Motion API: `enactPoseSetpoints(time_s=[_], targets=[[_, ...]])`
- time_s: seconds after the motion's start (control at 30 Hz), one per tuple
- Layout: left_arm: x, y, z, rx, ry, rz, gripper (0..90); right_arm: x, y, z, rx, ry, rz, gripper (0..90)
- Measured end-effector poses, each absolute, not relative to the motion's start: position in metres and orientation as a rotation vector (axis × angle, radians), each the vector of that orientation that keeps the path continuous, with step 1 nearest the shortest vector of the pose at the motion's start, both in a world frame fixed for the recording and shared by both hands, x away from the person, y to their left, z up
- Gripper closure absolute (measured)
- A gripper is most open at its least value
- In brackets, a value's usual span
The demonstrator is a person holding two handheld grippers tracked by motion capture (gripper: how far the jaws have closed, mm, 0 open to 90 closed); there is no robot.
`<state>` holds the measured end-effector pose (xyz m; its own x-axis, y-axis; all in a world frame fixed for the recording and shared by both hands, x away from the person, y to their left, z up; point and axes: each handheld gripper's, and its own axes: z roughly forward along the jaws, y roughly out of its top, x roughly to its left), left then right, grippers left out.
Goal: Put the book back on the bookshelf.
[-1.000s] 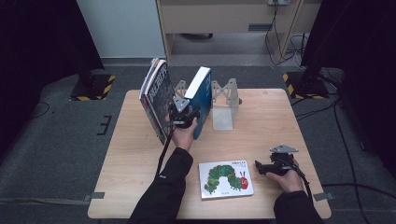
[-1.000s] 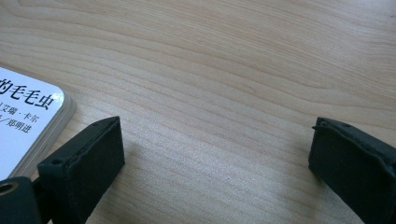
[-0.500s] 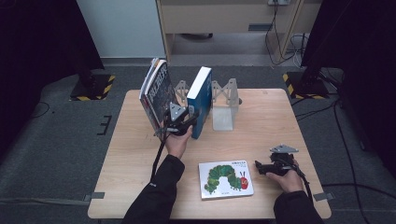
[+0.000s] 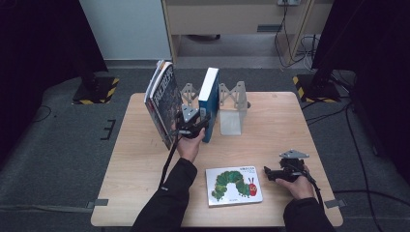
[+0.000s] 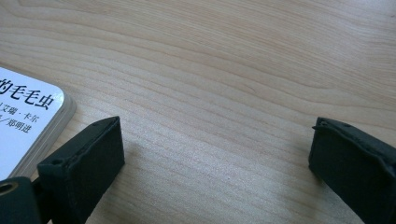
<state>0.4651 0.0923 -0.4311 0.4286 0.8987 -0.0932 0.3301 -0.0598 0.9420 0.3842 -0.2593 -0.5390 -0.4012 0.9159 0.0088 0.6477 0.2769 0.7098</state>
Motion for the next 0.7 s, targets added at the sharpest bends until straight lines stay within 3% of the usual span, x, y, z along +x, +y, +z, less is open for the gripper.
enactPoseSetpoints(time_s=[0.37,0.7], targets=[[0.468,0.084,-0.436,1.607,1.057,0.647,54.7,0.384,-0.259,-0.539,1.411,2.150,0.902,3.6],[0.462,0.096,-0.446,1.651,1.009,0.597,58.5,0.384,-0.259,-0.539,1.410,2.150,0.903,3.6]])
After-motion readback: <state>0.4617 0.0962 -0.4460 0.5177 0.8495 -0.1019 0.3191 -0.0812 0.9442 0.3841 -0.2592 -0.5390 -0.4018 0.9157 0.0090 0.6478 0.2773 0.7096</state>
